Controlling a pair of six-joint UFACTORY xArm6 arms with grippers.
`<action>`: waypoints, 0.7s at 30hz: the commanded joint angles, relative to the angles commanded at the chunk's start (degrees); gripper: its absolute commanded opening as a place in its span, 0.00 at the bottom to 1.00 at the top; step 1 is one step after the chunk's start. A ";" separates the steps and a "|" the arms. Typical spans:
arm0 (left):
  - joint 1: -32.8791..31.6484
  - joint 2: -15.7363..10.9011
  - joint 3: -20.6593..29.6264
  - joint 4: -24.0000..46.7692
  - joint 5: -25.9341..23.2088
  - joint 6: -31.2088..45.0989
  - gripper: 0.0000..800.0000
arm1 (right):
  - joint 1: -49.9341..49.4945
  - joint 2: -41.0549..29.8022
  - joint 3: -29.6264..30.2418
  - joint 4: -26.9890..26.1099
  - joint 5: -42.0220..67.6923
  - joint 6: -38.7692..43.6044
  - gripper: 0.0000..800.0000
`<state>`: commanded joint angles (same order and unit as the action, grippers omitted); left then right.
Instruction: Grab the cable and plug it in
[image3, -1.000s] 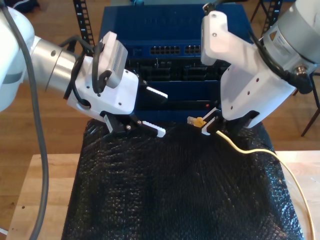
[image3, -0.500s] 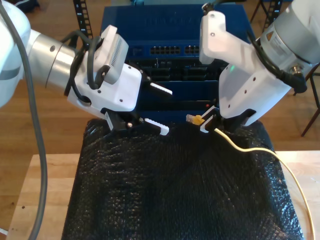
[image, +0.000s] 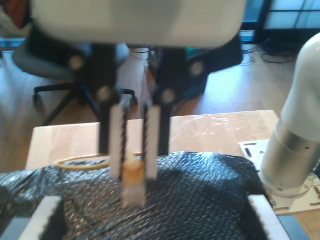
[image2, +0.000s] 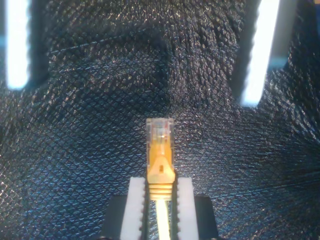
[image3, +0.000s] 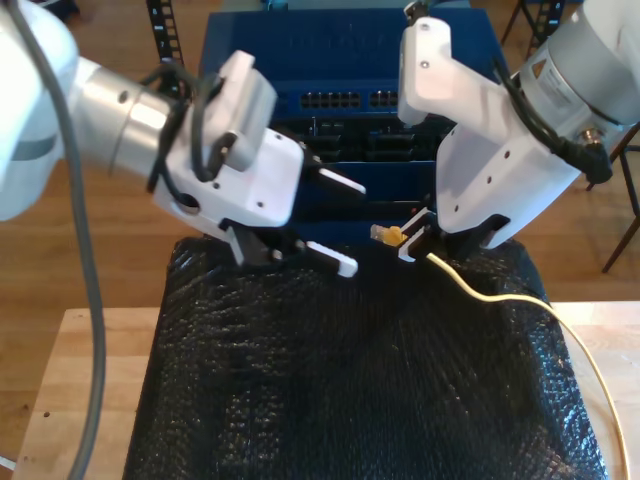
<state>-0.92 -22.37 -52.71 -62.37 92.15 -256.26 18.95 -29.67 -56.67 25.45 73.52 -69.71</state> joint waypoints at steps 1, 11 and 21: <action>-0.18 0.00 0.00 0.00 -0.18 -0.18 1.00 | 0.00 0.00 0.00 0.00 0.00 0.00 0.01; -0.53 0.09 0.35 0.00 -0.70 -0.26 1.00 | 0.00 0.00 -0.18 0.09 -1.67 0.09 0.01; -0.70 -0.35 0.44 -1.05 -4.92 -0.26 1.00 | 0.18 0.09 -0.35 0.18 -1.76 0.09 0.01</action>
<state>-1.63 -22.73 -52.27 -63.43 87.23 -256.53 19.12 -29.58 -57.02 25.63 71.76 -69.63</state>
